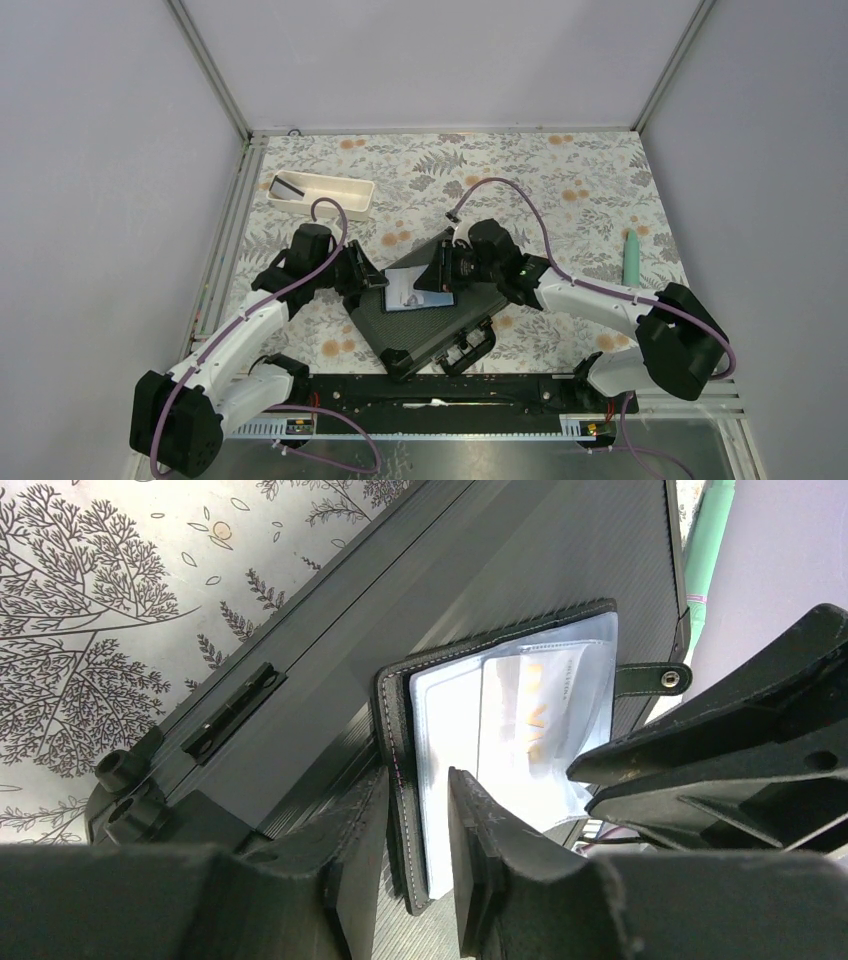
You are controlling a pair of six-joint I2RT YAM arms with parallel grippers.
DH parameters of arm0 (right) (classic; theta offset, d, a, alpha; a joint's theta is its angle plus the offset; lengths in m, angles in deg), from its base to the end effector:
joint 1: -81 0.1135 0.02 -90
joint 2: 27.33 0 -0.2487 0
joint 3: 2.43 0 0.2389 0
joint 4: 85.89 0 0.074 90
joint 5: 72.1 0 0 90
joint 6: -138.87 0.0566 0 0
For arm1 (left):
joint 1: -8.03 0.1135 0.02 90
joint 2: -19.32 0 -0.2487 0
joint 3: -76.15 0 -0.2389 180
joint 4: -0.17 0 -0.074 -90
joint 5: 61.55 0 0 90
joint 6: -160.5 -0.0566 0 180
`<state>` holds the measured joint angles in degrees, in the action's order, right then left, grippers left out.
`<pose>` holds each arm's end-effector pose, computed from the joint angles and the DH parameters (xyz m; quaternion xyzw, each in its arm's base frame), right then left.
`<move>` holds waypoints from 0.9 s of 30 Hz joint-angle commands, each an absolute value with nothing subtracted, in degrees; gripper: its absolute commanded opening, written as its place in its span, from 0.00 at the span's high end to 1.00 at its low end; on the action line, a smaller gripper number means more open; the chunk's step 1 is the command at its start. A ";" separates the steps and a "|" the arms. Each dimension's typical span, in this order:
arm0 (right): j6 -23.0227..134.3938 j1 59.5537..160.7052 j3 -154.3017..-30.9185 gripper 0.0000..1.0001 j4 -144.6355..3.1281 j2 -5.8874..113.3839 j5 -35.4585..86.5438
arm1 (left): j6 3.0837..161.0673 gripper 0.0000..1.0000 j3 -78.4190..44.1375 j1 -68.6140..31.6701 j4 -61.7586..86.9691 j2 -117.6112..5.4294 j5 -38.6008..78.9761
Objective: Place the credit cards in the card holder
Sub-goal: Turn over the card holder at the center of the board.
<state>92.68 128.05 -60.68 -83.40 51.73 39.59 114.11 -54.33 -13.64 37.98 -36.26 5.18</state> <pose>0.1975 0.2429 0.2227 -0.1266 0.8172 0.4949 0.2669 0.1849 -0.0975 0.2061 -0.0939 0.8997 -0.3632 0.2230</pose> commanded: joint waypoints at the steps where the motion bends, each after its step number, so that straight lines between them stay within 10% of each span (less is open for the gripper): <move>1: 91.87 129.60 -64.18 0.69 -84.11 52.70 37.04 | 114.55 0.70 -55.21 -13.77 37.74 -36.24 3.48; 18: 89.78 129.69 -63.51 0.53 -73.70 44.25 24.85 | 113.36 0.74 -53.69 -13.76 39.42 -35.73 5.79; 27: 89.74 129.32 -62.93 0.53 -66.18 41.36 19.90 | 110.42 0.60 -44.58 -17.74 47.34 -32.98 17.86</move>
